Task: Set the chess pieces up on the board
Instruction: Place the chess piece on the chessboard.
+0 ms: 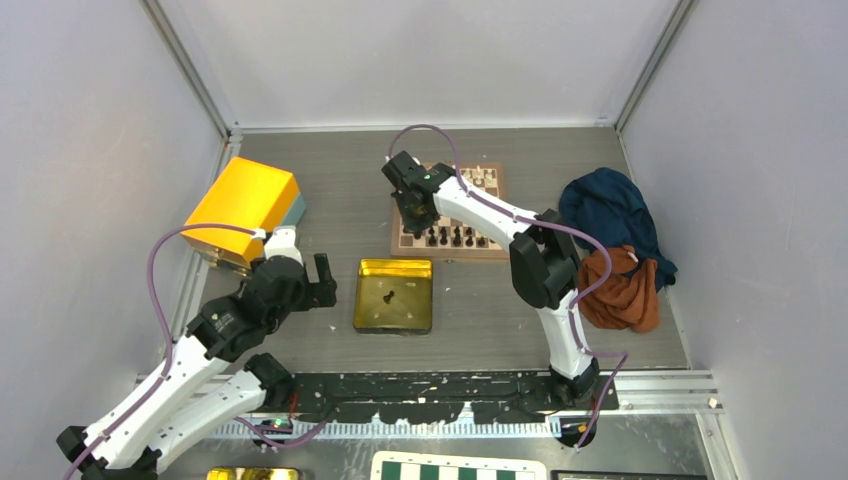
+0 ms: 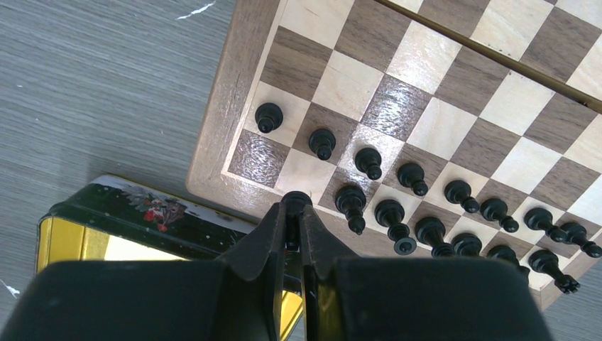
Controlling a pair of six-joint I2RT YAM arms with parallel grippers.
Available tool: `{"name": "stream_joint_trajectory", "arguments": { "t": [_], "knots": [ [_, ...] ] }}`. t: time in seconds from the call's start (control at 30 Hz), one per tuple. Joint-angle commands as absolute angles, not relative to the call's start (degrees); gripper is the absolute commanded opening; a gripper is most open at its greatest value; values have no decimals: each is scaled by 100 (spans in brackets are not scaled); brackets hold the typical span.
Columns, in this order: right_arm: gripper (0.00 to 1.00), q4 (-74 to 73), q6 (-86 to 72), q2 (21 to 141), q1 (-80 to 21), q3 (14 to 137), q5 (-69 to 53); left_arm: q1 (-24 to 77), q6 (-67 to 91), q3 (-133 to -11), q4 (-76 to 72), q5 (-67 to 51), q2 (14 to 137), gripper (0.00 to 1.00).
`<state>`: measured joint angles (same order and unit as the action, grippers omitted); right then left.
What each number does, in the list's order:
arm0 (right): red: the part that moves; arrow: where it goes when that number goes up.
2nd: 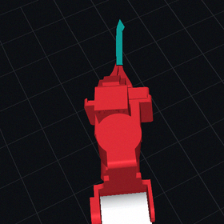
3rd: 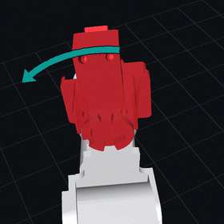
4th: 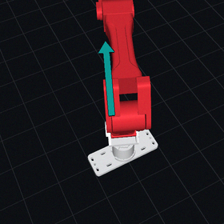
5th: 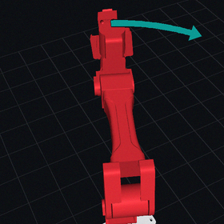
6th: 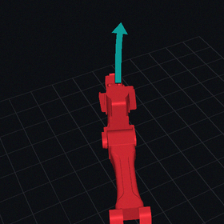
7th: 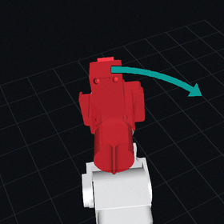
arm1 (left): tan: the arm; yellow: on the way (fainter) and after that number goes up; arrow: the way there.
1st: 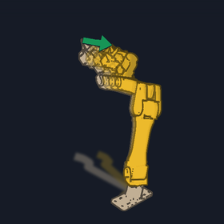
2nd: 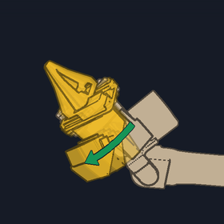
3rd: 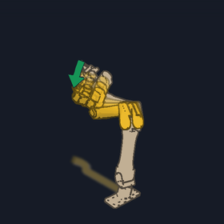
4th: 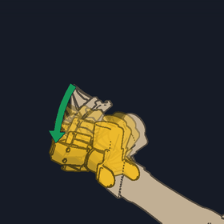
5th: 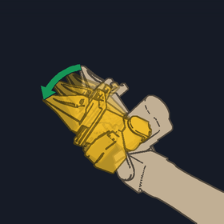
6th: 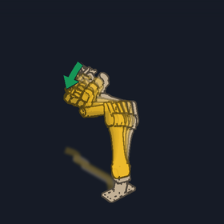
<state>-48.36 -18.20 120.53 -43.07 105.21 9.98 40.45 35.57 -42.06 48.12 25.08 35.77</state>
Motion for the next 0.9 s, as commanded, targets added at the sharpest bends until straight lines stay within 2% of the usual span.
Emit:
{"name": "stream_joint_trajectory", "arguments": {
  "t": [0.0, 0.87],
  "knots": [
    [1, -4523, -2049, 12033, -4279, 10514, 1003, 4052, 3551, -4219, 4710, 2621, 3568, 100],
    [1, -3888, -2285, 11928, -4226, 9772, 1178, 4052, 3481, -4271, 4736, 2608, 3594, 100]
  ]
}}
